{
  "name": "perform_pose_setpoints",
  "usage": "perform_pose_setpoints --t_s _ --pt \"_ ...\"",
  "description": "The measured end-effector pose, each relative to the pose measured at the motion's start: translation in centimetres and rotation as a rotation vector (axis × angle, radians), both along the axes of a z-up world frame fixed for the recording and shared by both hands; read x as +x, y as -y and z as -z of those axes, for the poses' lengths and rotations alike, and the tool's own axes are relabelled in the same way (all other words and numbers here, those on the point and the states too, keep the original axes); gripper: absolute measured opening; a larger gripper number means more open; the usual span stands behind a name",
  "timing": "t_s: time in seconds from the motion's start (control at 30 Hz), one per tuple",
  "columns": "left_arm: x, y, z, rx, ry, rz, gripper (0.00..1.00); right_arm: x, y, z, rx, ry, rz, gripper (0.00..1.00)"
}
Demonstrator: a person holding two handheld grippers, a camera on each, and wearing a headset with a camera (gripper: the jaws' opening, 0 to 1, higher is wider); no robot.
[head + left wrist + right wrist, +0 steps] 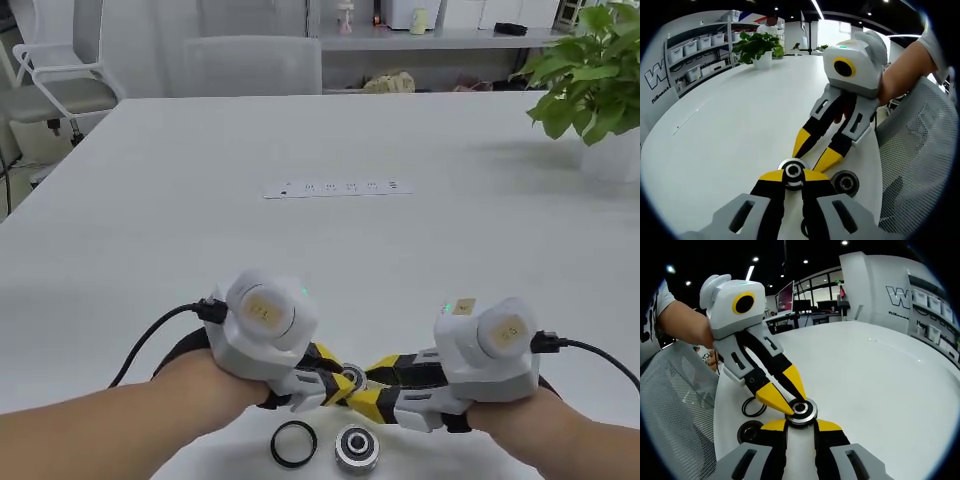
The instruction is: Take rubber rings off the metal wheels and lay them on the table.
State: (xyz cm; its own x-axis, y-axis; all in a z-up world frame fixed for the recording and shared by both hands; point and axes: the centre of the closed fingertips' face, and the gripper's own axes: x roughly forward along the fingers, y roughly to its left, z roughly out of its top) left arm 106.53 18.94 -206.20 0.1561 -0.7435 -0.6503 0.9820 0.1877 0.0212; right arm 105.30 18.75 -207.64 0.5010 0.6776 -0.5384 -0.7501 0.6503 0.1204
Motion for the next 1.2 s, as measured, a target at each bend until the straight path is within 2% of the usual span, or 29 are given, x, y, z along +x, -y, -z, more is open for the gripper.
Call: perform_pose_setpoints --t_s 0.07,0.13,0.43,1.2 --pt "0.01 0.0 0.0 0.0 0.0 -0.002 0.07 -0.28 0.29 0.16 -0.013 -0.006 -0.005 0.1" --pt "0.0 0.0 -0.01 0.0 -0.001 -0.004 0.07 -0.21 0.44 0.14 -0.004 -0.014 0.006 0.06" --pt "-0.01 -0.02 -0.01 0.001 0.0 -0.007 0.07 -0.09 0.53 0.13 -0.006 -0.019 0.018 0.01" --pt "0.01 0.03 -0.01 -0.004 0.006 -0.01 0.06 0.11 0.89 0.15 0.041 -0.089 0.082 0.0"
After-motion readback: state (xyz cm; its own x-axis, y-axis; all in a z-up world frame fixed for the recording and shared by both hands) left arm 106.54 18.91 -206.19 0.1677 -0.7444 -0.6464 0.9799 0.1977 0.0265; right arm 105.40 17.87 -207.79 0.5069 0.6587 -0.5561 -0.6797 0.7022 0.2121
